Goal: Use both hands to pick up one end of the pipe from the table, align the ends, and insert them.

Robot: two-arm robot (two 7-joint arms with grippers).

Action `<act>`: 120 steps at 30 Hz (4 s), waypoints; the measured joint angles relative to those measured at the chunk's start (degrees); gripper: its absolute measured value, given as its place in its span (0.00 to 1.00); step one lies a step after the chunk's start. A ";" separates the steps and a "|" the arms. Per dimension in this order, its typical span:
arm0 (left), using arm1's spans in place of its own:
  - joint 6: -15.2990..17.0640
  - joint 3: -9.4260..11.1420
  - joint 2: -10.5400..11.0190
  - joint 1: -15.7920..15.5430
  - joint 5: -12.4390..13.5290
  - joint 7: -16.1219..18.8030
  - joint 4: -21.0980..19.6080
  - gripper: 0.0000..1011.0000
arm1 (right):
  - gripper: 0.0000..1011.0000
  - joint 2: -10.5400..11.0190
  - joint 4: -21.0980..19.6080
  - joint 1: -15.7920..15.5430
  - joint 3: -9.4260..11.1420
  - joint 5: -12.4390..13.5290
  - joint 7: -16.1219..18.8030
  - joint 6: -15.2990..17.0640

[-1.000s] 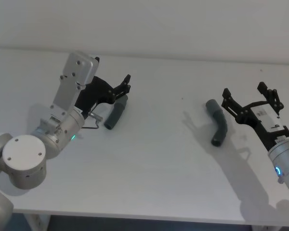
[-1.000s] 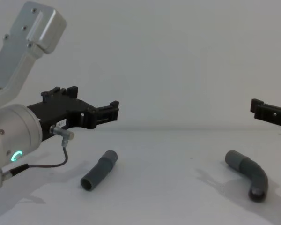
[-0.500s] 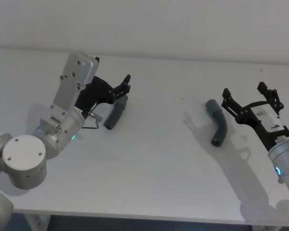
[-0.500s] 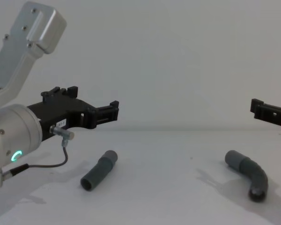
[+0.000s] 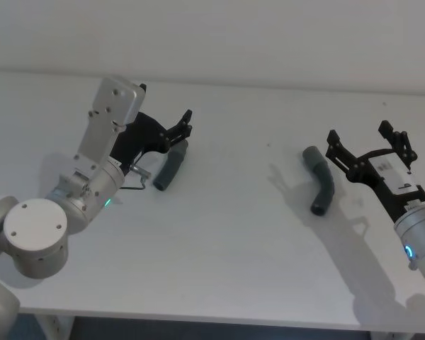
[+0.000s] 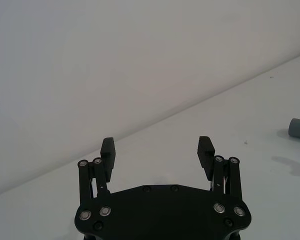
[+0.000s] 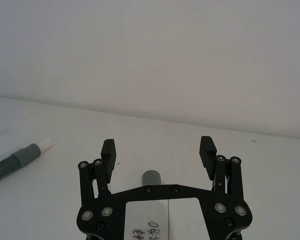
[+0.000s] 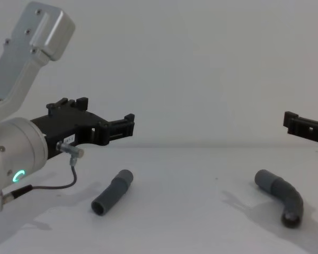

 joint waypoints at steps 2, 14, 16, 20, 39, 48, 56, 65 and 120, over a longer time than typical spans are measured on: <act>0.00 0.00 0.00 0.00 0.00 0.00 0.00 0.99 | 0.99 0.00 0.00 0.00 0.00 0.00 0.00 0.00; 0.00 0.00 0.00 0.00 0.00 0.00 0.00 0.99 | 0.99 0.00 0.00 0.00 0.00 0.00 0.00 0.00; 0.00 0.00 0.00 0.00 0.00 0.00 0.00 0.99 | 0.99 0.00 0.00 0.00 0.00 0.00 0.00 0.00; 0.00 0.00 0.00 0.00 0.00 0.00 0.00 0.99 | 0.99 0.00 0.00 0.00 0.00 0.00 0.00 0.00; 5.62 -0.71 0.70 0.23 -1.70 -1.67 -2.22 0.99 | 0.99 0.00 0.00 0.00 0.00 0.00 0.00 0.00; 13.59 -1.55 2.23 0.04 -4.18 -4.28 -5.04 0.99 | 0.99 0.00 0.00 0.00 0.00 0.00 0.00 0.00; 22.31 -2.07 4.13 -0.87 -6.29 -7.12 -7.71 0.99 | 0.99 0.00 0.00 0.00 0.00 0.00 0.00 0.00; 27.50 -1.84 4.95 -2.20 -6.87 -8.99 -8.05 0.99 | 0.99 0.00 0.00 0.00 0.00 0.00 0.00 0.00; 31.55 -0.36 -3.15 -7.24 -3.47 -7.28 3.98 0.99 | 0.99 0.00 0.00 0.00 0.00 0.00 0.00 0.00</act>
